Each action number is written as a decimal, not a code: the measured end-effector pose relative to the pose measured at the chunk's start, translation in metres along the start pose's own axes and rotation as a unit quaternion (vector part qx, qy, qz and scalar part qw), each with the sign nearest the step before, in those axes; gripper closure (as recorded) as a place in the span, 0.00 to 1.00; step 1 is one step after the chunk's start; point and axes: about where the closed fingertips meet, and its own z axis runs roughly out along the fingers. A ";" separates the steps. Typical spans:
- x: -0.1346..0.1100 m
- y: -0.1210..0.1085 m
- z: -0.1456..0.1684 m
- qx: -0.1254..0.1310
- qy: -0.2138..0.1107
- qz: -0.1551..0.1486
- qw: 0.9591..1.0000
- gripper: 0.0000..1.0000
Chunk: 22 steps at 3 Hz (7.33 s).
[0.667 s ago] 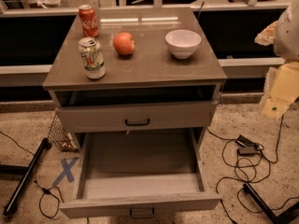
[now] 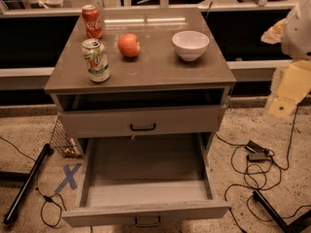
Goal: Place 7up can into middle drawer
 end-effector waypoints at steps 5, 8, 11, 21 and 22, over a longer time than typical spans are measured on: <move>-0.340 -0.133 0.166 -0.031 -0.289 -0.118 0.949 0.00; -0.378 -0.123 0.177 -0.079 -0.441 -0.036 0.893 0.00; -0.416 -0.104 0.230 -0.148 -0.478 0.015 0.866 0.50; -0.288 0.164 0.275 -0.218 -0.624 -0.042 0.749 1.00; -0.284 0.178 0.287 -0.218 -0.633 -0.053 0.741 1.00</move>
Offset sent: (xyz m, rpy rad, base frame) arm 0.1305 0.1003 0.0850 0.5135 -0.2487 0.3849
